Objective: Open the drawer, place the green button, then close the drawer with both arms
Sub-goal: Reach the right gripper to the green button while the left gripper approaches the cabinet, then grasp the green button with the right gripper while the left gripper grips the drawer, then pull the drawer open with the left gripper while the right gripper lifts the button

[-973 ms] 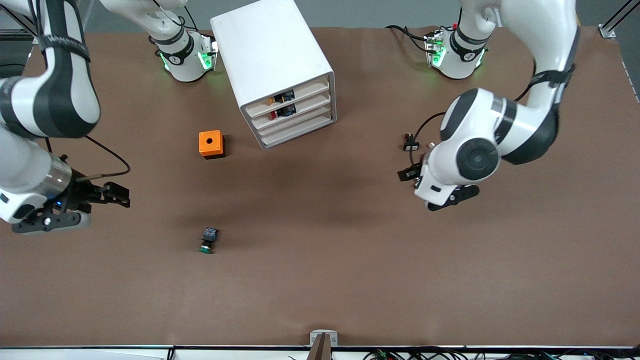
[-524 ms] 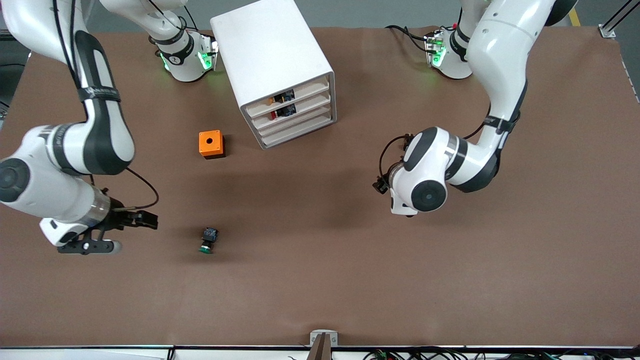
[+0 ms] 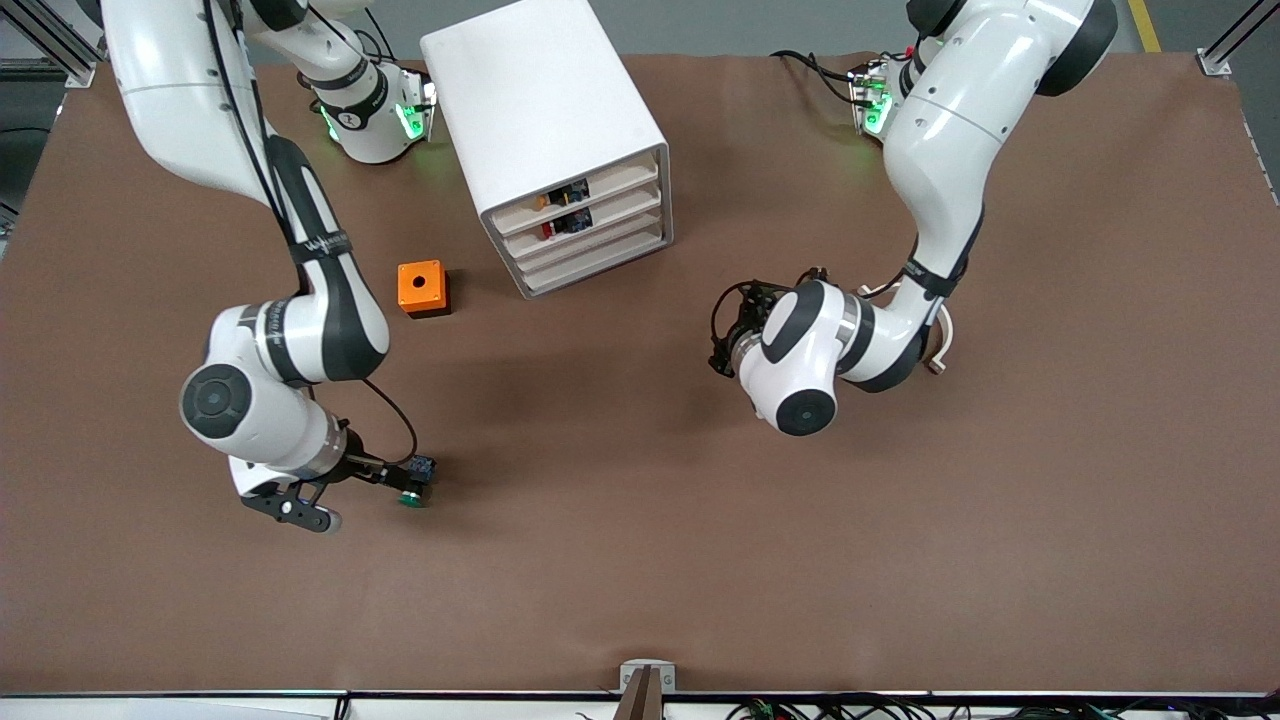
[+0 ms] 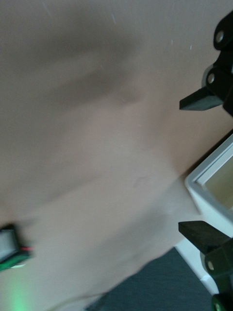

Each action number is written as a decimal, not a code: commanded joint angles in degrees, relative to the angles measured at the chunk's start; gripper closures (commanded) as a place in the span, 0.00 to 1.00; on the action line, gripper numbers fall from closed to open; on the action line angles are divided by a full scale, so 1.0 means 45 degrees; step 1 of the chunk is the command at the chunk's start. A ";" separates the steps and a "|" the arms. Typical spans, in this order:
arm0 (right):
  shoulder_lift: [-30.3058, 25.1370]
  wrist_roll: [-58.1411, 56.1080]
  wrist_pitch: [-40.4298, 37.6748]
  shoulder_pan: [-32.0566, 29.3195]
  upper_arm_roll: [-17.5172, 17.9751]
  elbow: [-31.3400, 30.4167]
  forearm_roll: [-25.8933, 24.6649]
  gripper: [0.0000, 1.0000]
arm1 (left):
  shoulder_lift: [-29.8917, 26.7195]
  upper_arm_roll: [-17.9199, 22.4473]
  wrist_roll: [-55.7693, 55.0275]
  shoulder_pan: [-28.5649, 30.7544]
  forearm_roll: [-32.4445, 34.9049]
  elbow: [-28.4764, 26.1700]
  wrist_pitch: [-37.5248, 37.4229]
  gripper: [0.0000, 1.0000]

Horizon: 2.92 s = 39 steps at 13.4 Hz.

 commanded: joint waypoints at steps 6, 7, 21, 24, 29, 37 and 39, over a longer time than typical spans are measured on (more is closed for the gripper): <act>0.1413 0.0994 0.2283 0.0297 0.0011 -0.0559 0.0788 0.01 | 0.0805 0.0070 -0.3823 -0.1093 -0.2483 0.0327 -0.0142 0.02; 0.1394 0.0917 0.2167 0.0317 0.0011 -0.0539 0.1003 0.07 | 0.0962 0.0070 -0.4900 -0.1074 -0.3068 0.0385 -0.0123 0.02; -0.0674 0.1634 -0.1445 0.0375 0.0050 -0.0110 0.1025 1.00 | 0.1569 0.0148 -0.8426 -0.2244 -0.7429 0.0385 0.0014 0.41; -0.0852 0.2631 -0.3490 0.0414 0.0050 0.1018 0.1044 1.00 | 0.1783 0.0129 -0.8309 -0.2382 -0.7429 0.0385 0.0014 0.59; -0.0871 0.4058 -0.5937 0.0414 0.0069 0.2507 0.1939 1.00 | 0.1920 0.0207 -0.8290 -0.2540 -0.7409 0.0405 0.0151 0.96; -0.1475 0.7549 -0.7659 0.1175 0.0537 0.3329 0.2060 0.99 | 0.1999 0.2060 -0.7843 -0.2089 -0.7390 0.2025 0.0655 0.99; -0.1574 0.9150 -0.7736 0.1914 0.0675 0.3328 0.2060 0.99 | 0.1999 0.2082 -0.7316 -0.1837 -0.7390 0.2143 0.0834 0.96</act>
